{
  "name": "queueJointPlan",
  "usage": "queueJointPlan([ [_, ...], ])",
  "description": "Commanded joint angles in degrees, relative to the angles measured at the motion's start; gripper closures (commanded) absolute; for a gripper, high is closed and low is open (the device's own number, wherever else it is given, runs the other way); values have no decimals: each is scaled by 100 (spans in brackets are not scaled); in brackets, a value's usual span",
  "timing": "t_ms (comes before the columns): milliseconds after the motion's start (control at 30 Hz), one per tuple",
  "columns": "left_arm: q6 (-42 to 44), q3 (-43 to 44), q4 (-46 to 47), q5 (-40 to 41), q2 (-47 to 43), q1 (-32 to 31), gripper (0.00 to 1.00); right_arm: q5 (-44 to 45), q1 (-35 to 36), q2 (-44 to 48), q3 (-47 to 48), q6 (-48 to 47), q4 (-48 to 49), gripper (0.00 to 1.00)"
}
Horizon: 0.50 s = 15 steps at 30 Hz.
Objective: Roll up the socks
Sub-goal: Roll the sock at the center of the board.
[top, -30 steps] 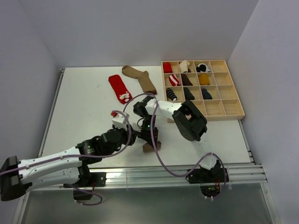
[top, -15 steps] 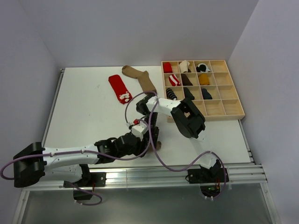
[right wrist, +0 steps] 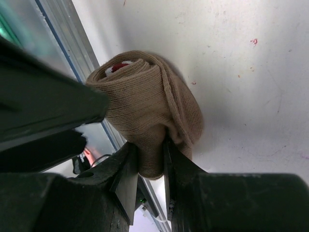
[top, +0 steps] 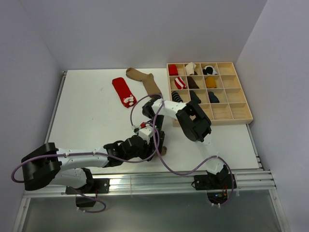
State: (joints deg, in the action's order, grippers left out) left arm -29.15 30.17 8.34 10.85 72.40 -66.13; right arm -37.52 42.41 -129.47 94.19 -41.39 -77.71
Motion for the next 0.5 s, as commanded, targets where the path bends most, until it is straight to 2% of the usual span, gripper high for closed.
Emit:
queueJointPlan([
  [0,164,-125,458,-232,133,117,43,693,-128,-386,11,-317,819,77],
  [467,-12,-354,985,-716,467,513,44,588,-242,-553,108,-335,749,76],
])
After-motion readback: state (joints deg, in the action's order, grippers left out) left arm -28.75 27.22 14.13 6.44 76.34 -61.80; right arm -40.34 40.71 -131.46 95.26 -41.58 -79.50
